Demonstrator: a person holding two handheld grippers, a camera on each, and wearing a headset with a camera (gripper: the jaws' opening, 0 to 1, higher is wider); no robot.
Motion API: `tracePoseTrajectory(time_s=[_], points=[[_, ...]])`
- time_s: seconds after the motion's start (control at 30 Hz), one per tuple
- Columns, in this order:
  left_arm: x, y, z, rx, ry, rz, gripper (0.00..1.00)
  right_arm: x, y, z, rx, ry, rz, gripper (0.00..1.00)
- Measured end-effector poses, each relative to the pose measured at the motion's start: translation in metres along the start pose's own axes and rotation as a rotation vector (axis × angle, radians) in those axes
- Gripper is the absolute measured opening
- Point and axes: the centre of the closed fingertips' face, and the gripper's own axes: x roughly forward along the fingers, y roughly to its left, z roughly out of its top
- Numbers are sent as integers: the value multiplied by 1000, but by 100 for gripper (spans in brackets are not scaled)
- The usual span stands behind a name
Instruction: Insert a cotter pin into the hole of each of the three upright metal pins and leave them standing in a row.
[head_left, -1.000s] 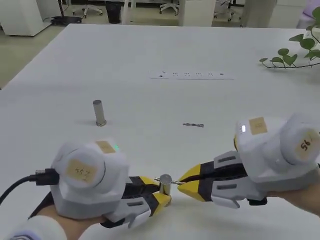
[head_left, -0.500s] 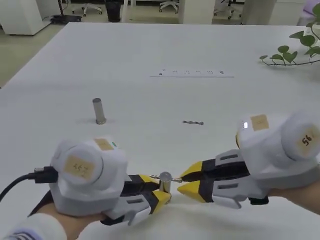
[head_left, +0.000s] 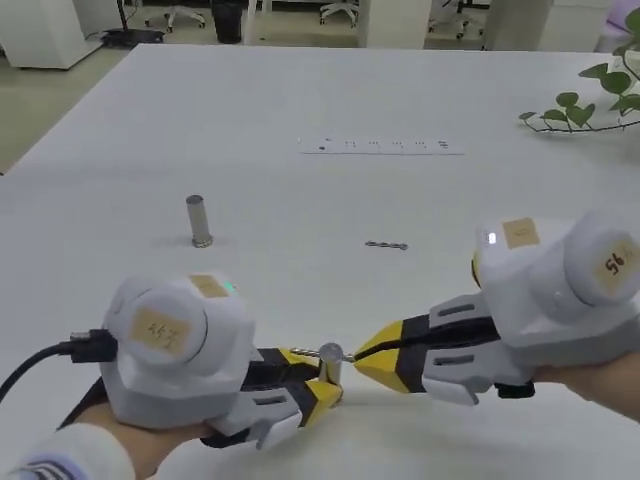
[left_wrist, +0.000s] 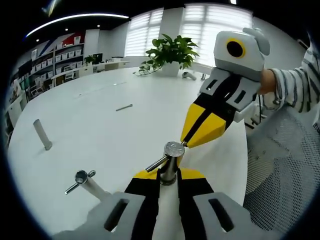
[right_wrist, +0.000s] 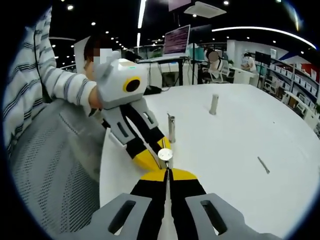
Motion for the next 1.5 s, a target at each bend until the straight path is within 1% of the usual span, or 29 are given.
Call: tracePoseTrajectory(time_s=[0.27, 0.4, 0.47, 0.53, 0.6, 0.77, 1.03, 1.17, 1.27, 1.3, 1.33, 1.4, 1.5], points=[[0, 0, 0, -6, 1, 0, 11, 1, -1, 0, 21, -15, -10, 4], [0, 0, 0, -12, 0, 0, 11, 2, -1, 0, 20, -12, -9, 4], [1, 0, 0, -16, 1, 0, 12, 1, 1, 0, 1, -11, -2, 5], [1, 0, 0, -17, 1, -2, 12, 0, 0, 0, -5, -12, -6, 8], [1, 0, 0, -19, 1, -2, 12, -1, -1, 0, -6, -15, -12, 11], [1, 0, 0, -17, -1, -3, 12, -5, -4, -2, 6, -15, -22, 14], [0, -1, 2, 15, -10, -7, 12, -7, -4, -2, 8, -15, -26, 17], [-3, -1, -2, 32, 3, -21, 14, -8, -4, 0, 6, -20, -25, 19], [-7, -1, -5, 20, 3, -29, 18, -8, -3, 1, 6, -23, -22, 22], [-9, -3, -3, -6, -20, -44, 21, -8, -3, 2, 5, -24, -22, 23], [-11, -4, -3, -11, -25, -48, 24, -7, -3, 2, 5, -24, -22, 23], [-14, -7, -2, -5, -28, -60, 29, -7, -3, 3, 1, -28, -22, 23], [-20, -13, -5, -12, -12, -99, 35, -7, -3, 5, -8, -29, -23, 24]])
